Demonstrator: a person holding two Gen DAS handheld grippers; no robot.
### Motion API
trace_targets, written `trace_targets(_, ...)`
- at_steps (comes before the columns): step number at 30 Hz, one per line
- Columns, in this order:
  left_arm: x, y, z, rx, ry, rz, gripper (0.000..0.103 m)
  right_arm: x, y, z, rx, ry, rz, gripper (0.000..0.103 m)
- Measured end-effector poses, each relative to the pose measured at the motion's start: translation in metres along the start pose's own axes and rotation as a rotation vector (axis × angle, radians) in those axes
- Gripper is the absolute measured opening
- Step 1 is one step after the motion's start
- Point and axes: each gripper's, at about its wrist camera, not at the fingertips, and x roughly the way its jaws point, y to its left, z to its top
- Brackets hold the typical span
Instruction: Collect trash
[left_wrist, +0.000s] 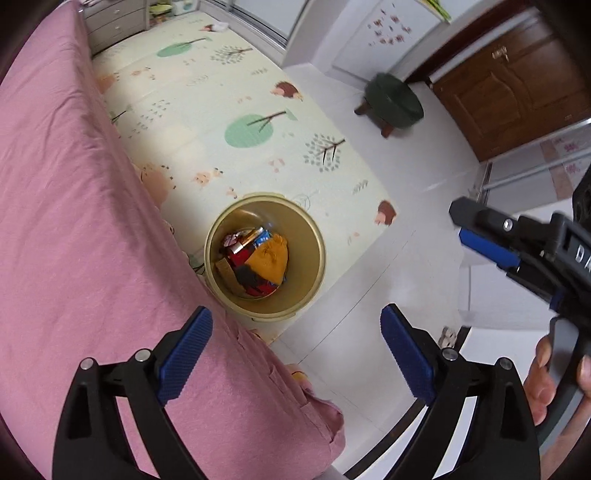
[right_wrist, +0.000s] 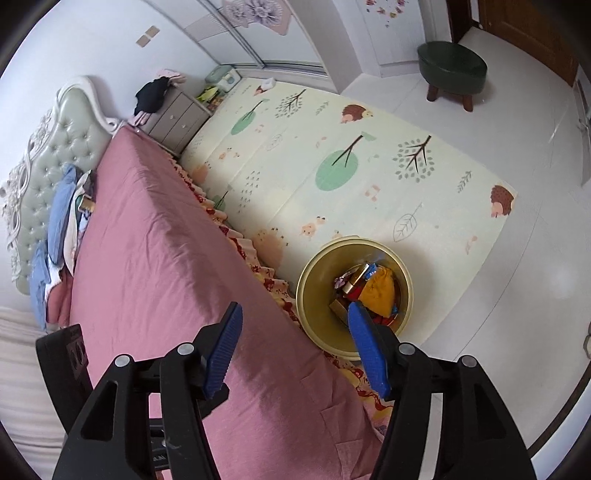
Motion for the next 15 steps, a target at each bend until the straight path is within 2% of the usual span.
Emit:
trace_targets(8, -0.04, 0.029, -0.03, -0.085, -0.051, -0.022, 0.092, -0.009, 0.049, -0.032, -0.098, 0.033, 0.033, 0.059)
trace_targets(15, -0.078, 0.071, -0.079, -0.146, -0.088, 0.007, 0.092, -0.009, 0.11, -0.075, -0.217, 0.089, 0.071, 0.059)
